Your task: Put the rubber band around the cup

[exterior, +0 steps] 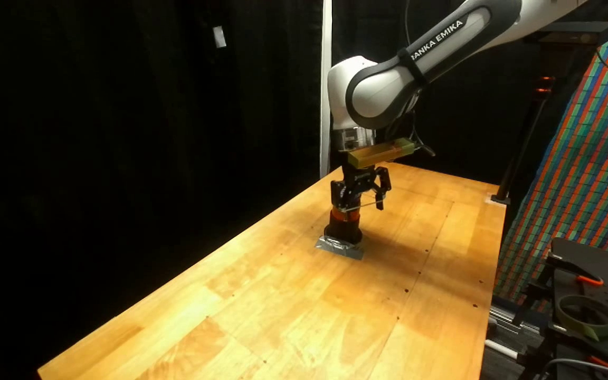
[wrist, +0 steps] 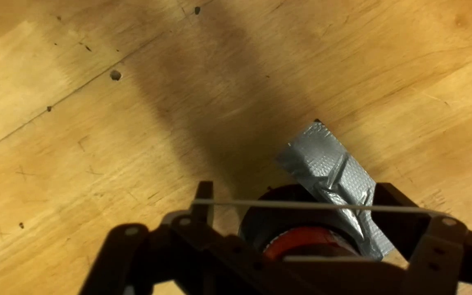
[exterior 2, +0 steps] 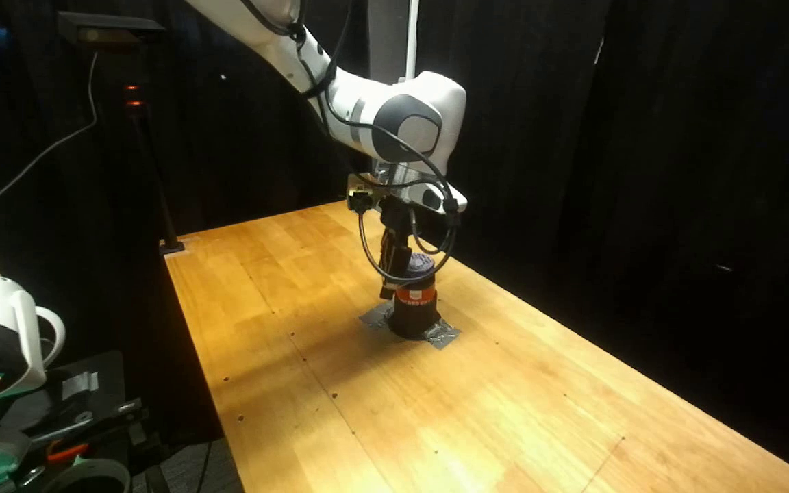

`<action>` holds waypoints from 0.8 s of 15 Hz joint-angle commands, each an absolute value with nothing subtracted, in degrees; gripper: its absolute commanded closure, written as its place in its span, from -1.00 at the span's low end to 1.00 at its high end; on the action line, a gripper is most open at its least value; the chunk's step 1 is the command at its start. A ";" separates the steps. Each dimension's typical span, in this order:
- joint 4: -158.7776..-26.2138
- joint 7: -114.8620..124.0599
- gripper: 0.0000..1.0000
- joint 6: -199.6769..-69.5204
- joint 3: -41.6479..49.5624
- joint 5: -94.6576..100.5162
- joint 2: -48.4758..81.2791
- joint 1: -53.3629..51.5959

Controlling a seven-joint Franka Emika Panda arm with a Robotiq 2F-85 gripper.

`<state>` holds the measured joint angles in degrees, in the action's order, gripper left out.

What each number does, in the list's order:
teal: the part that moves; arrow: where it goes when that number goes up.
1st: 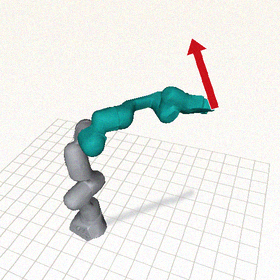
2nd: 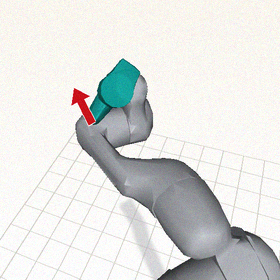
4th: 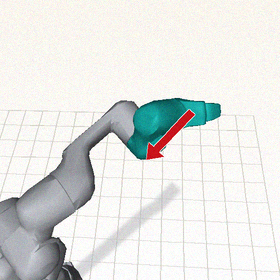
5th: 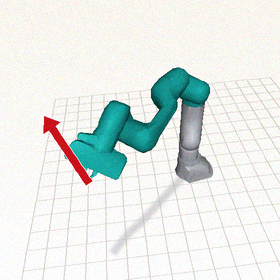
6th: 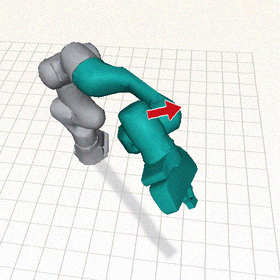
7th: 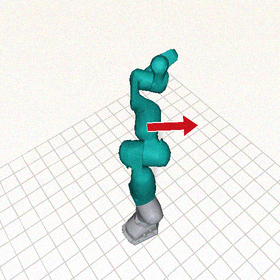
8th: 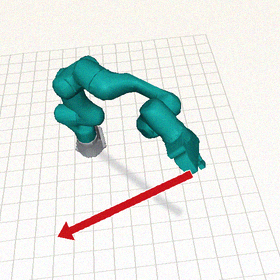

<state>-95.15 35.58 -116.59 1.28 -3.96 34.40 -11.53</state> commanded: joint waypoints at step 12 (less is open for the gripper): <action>-113.80 36.38 0.30 -133.92 0.47 -1.13 24.10 -13.21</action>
